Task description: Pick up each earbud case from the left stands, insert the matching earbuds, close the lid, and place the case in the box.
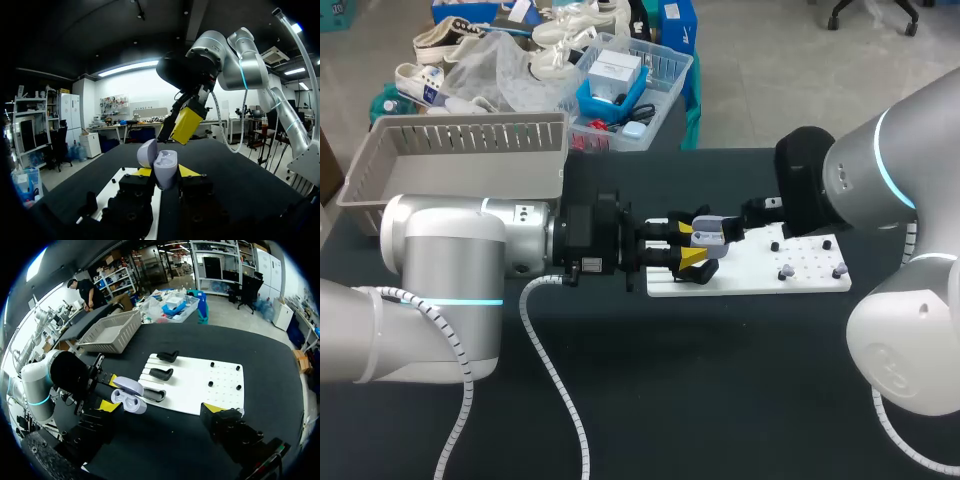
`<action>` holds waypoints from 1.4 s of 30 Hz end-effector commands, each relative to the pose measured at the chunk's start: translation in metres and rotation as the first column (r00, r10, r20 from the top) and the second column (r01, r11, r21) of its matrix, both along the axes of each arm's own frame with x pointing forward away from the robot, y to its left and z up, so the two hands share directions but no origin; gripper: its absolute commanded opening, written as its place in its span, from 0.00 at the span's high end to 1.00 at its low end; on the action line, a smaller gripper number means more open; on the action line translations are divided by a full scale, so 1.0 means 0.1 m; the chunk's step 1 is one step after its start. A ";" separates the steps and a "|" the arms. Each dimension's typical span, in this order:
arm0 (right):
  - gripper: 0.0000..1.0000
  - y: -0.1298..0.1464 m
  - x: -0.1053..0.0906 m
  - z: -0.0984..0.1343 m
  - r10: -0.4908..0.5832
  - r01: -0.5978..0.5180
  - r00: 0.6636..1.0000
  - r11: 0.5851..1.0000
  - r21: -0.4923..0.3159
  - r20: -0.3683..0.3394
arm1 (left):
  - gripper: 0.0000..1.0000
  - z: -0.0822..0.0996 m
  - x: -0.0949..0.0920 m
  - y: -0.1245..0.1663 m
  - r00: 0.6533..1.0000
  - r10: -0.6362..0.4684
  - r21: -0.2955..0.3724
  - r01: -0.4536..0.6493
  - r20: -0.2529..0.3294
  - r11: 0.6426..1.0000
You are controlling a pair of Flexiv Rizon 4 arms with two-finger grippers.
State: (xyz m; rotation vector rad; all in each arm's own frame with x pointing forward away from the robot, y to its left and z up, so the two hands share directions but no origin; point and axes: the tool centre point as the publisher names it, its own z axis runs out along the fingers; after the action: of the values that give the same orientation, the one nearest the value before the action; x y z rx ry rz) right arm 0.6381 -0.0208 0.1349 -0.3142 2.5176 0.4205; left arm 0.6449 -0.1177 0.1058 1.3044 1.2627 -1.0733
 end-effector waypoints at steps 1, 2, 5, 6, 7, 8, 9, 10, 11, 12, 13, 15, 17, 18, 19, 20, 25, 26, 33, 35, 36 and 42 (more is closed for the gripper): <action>0.00 -0.09 -0.14 0.04 -0.030 0.030 1.000 0.999 -0.037 -0.003 | 1.00 -0.01 0.00 0.00 1.000 0.003 -0.002 -0.003 0.001 1.000; 0.00 -0.11 -0.15 0.03 -0.035 0.034 0.999 0.999 -0.039 -0.009 | 1.00 -0.01 0.00 0.00 1.000 0.003 -0.002 -0.003 0.001 1.000; 0.00 -0.17 -0.20 -0.03 -0.053 0.051 0.998 0.997 -0.065 -0.022 | 1.00 -0.01 0.00 0.00 1.000 0.003 -0.002 -0.003 0.001 1.000; 0.00 -0.20 -0.21 -0.05 -0.058 0.056 0.998 0.996 -0.072 -0.025 | 1.00 -0.01 0.00 0.00 1.000 0.003 -0.002 -0.003 0.001 1.000; 0.00 -0.22 -0.22 -0.07 -0.063 0.061 0.997 0.996 -0.071 -0.034 | 1.00 -0.01 0.00 0.00 1.000 0.003 -0.002 -0.003 0.001 1.000; 0.00 -0.24 -0.23 -0.10 -0.069 0.066 0.997 0.995 -0.078 -0.042 | 1.00 -0.01 0.00 0.00 1.000 0.003 -0.002 -0.003 0.001 1.000; 0.00 -0.27 -0.24 -0.13 -0.077 0.072 0.996 0.993 -0.089 -0.048 | 1.00 -0.01 0.00 0.00 1.000 0.003 -0.002 -0.003 0.001 1.000; 0.00 -0.30 -0.25 -0.16 -0.085 0.079 0.995 0.992 -0.101 -0.053 | 1.00 -0.01 0.00 0.00 1.000 0.003 -0.002 -0.003 0.001 1.000; 0.00 -0.32 -0.25 -0.19 -0.091 0.084 0.994 0.990 -0.116 -0.056 | 1.00 -0.01 0.00 0.00 1.000 0.003 -0.002 -0.003 0.001 1.000; 0.00 -0.35 -0.26 -0.21 -0.100 0.092 0.993 0.988 -0.127 -0.059 | 1.00 -0.01 0.00 0.00 1.000 0.003 -0.002 -0.003 0.001 1.000; 0.00 -0.37 -0.26 -0.23 -0.106 0.097 0.992 0.987 -0.129 -0.064 | 1.00 -0.01 0.00 0.00 1.000 0.003 -0.002 -0.003 0.001 1.000; 0.00 -0.42 -0.27 -0.27 -0.118 0.108 0.990 0.985 -0.132 -0.074 | 1.00 -0.01 0.00 0.00 1.000 0.003 -0.002 -0.003 0.001 1.000; 0.00 -0.47 -0.27 -0.30 -0.134 0.121 0.987 0.983 -0.142 -0.085 | 1.00 -0.01 0.00 0.00 1.000 0.003 -0.002 -0.003 0.001 1.000; 0.00 -0.49 -0.27 -0.32 -0.141 0.127 0.986 0.981 -0.144 -0.090 | 1.00 -0.01 0.00 0.00 1.000 0.003 -0.002 -0.003 0.001 1.000; 0.00 -0.52 -0.27 -0.34 -0.150 0.135 0.984 0.979 -0.150 -0.094 | 1.00 -0.01 0.00 0.00 1.000 0.003 -0.002 -0.003 0.001 1.000; 0.00 -0.55 -0.27 -0.36 -0.160 0.143 0.983 0.976 -0.165 -0.095 | 1.00 -0.01 0.00 0.00 1.000 0.003 -0.002 -0.003 0.001 1.000; 0.00 -0.67 -0.28 -0.44 -0.199 0.175 0.973 0.966 -0.190 -0.119 | 1.00 -0.01 0.00 0.00 1.000 0.003 -0.002 -0.003 0.001 1.000; 0.00 -0.70 -0.28 -0.46 -0.207 0.180 0.971 0.962 -0.205 -0.121 | 1.00 -0.01 0.00 0.00 1.000 0.003 -0.002 -0.003 0.001 1.000; 0.00 -0.86 -0.33 -0.57 -0.250 0.210 0.960 0.941 -0.264 -0.129 | 1.00 -0.01 0.00 0.00 1.000 0.003 -0.002 -0.003 0.001 1.000; 0.00 -0.90 -0.33 -0.59 -0.259 0.217 0.958 0.937 -0.275 -0.127 | 1.00 -0.01 0.00 0.00 1.000 0.003 -0.002 -0.003 0.001 1.000; 0.00 -0.92 -0.33 -0.60 -0.262 0.220 0.957 0.935 -0.278 -0.125 | 1.00 -0.01 0.00 0.00 1.000 0.003 -0.002 -0.003 0.001 1.000; 0.00 -1.04 -0.30 -0.68 -0.288 0.247 0.952 0.924 -0.293 -0.107 | 1.00 -0.01 0.00 0.00 1.000 0.003 -0.002 -0.003 0.001 1.000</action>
State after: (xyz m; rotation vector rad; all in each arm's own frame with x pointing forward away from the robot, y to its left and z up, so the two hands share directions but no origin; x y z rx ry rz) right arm 0.6094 -0.1233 0.0728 -0.0528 2.7543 0.0227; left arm 0.6449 -0.1177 0.1057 1.3044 1.2628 -1.0733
